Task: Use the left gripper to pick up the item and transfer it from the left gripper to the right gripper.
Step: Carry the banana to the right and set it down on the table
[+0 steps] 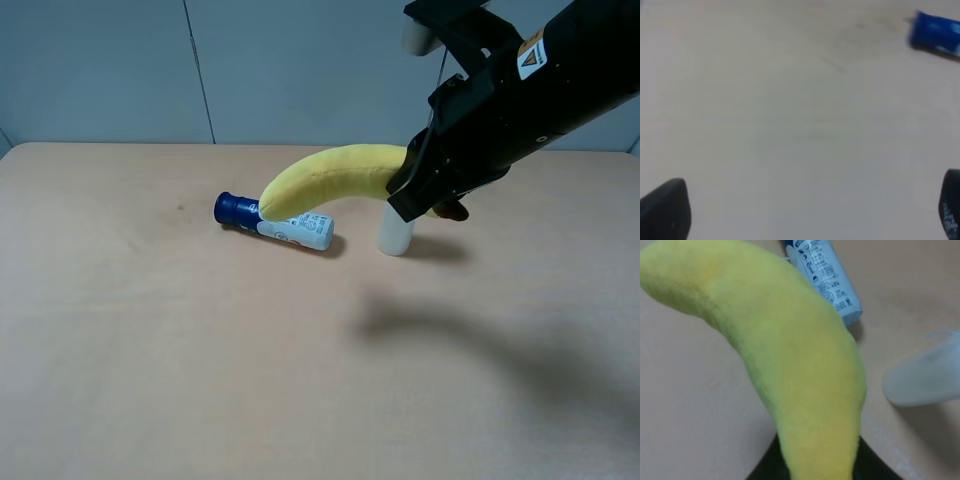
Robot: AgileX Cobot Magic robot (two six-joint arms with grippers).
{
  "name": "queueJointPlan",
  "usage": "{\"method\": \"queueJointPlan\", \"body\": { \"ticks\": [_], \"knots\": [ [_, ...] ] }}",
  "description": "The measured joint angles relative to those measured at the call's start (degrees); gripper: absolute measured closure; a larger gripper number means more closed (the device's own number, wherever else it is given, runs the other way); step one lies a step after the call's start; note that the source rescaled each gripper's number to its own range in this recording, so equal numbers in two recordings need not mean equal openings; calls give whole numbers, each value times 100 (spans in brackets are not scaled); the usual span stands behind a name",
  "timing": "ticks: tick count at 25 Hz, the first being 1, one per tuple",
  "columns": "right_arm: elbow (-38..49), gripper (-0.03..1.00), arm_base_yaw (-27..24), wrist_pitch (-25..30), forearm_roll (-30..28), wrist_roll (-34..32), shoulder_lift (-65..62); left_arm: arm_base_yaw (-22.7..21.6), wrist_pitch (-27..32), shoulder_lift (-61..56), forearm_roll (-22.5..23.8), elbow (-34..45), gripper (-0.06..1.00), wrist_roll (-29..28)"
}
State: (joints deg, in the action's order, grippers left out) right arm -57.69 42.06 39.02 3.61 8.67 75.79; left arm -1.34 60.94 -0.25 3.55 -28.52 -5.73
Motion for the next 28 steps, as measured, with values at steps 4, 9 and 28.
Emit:
{"method": "queueJointPlan", "body": {
  "ticks": [4, 9, 28],
  "knots": [
    [0, 94, 0, 0, 0, -115, 0, -533, 0, 0, 0, 0, -5, 0],
    [0, 94, 0, 0, 0, -363, 0, -629, 0, 0, 35, 0, -5, 0],
    [-974, 94, -2060, 131, -4, -700, 99, -629, 0, 0, 40, 0, -5, 0]
  ]
}}
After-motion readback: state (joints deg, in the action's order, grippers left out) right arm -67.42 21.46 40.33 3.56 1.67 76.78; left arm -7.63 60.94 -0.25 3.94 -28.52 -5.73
